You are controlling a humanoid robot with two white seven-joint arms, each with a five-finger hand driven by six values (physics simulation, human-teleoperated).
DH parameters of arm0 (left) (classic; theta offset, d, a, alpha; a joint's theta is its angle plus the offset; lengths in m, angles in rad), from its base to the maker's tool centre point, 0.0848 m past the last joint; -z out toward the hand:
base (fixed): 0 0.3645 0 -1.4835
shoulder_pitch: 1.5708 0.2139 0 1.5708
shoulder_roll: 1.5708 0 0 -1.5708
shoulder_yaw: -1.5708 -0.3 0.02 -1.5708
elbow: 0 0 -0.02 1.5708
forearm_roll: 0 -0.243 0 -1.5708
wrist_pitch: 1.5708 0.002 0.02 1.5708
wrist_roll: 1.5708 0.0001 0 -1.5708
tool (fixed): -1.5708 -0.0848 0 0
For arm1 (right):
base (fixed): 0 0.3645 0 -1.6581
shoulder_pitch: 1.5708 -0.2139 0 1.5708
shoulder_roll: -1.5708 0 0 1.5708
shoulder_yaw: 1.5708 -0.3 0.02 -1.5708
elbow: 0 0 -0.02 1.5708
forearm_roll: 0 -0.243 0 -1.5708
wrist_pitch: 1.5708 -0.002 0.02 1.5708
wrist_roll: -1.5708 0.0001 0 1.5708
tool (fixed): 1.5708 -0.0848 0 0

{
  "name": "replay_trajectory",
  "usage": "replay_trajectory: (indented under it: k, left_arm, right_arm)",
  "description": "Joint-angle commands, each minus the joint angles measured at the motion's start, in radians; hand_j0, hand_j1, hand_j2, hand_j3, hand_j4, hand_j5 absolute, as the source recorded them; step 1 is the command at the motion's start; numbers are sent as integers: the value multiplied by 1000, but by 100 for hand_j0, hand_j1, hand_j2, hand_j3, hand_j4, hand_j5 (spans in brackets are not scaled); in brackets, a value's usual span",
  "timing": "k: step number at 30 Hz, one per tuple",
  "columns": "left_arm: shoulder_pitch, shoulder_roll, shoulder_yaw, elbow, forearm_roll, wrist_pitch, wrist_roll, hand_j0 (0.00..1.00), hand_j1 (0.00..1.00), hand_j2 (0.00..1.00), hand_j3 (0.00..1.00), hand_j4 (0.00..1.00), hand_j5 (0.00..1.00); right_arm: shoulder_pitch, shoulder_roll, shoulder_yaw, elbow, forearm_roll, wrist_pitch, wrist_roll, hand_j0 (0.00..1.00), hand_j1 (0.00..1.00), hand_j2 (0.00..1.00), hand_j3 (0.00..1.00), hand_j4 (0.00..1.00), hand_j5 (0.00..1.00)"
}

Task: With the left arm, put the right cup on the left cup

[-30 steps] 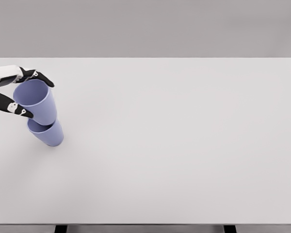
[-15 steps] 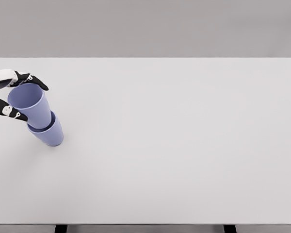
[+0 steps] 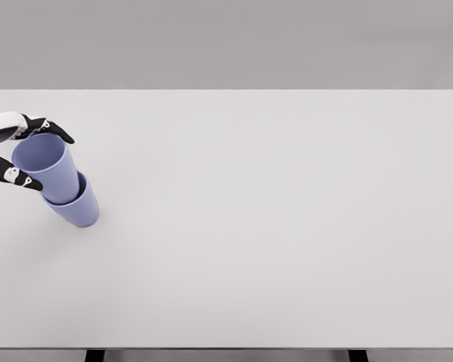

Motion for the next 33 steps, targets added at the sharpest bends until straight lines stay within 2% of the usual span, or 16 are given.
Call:
replay_trajectory:
  k: [1,25,32,33]
  left_arm:
    - [0,-2,1,9,4,0,0,71,71,71,71,71,71]
    - [5,-41,2,12,-4,-1,0,72,72,72,72,72,72]
    - [9,-41,1,18,-4,-1,0,73,73,73,73,73,73]
    - [9,-41,1,21,-4,-1,0,75,75,75,75,75,75]
  right_arm:
    - [0,0,0,0,0,-1,0,100,100,100,100,100,100]
    - [0,0,0,0,0,1,0,100,100,100,100,100,100]
    - [0,0,0,0,0,-1,0,100,100,100,100,100,100]
    - [0,0,0,0,0,-1,0,100,100,100,100,100,100]
